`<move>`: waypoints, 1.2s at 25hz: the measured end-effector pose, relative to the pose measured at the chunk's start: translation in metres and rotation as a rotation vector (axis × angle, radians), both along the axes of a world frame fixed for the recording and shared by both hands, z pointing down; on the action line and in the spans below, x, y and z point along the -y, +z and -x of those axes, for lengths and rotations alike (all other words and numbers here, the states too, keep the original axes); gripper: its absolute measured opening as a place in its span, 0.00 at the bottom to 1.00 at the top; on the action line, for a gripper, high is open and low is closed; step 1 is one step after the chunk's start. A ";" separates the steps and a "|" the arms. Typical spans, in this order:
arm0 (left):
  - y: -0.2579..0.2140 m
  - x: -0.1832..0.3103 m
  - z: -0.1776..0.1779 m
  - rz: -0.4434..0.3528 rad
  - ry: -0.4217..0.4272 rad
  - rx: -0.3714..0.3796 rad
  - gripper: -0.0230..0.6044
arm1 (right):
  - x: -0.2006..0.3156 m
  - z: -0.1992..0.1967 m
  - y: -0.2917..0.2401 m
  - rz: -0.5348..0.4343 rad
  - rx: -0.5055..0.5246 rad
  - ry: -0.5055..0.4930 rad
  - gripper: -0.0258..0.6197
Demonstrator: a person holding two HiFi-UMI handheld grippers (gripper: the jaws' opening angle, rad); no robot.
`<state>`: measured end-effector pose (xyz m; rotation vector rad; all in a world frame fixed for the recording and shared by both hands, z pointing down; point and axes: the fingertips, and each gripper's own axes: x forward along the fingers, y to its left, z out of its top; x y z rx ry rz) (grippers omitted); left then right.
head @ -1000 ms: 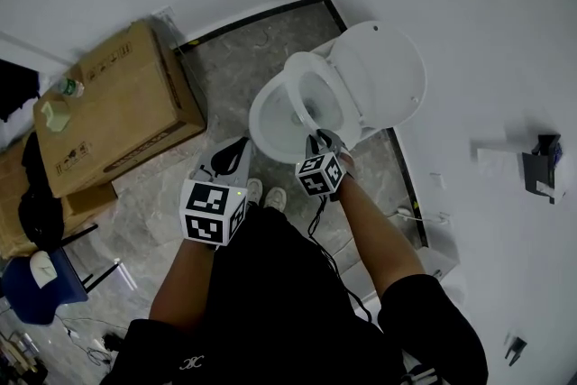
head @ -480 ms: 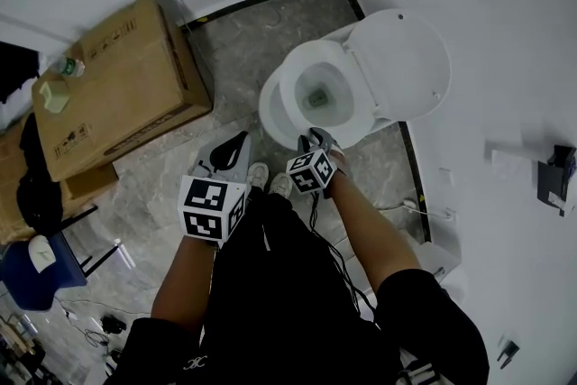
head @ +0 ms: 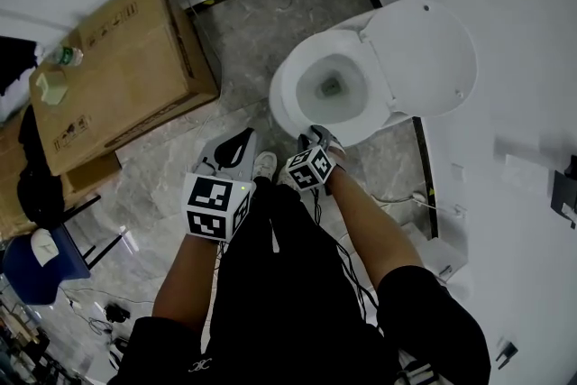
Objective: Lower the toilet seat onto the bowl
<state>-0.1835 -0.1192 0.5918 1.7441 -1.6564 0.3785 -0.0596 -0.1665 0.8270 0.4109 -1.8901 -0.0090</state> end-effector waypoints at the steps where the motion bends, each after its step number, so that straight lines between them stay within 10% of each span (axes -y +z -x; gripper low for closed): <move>1: 0.004 0.000 0.001 0.004 0.000 -0.002 0.05 | -0.002 0.001 0.006 0.004 -0.007 -0.005 0.27; 30: 0.098 0.025 -0.004 0.087 0.050 -0.042 0.05 | -0.013 0.018 0.137 0.123 -0.098 -0.063 0.42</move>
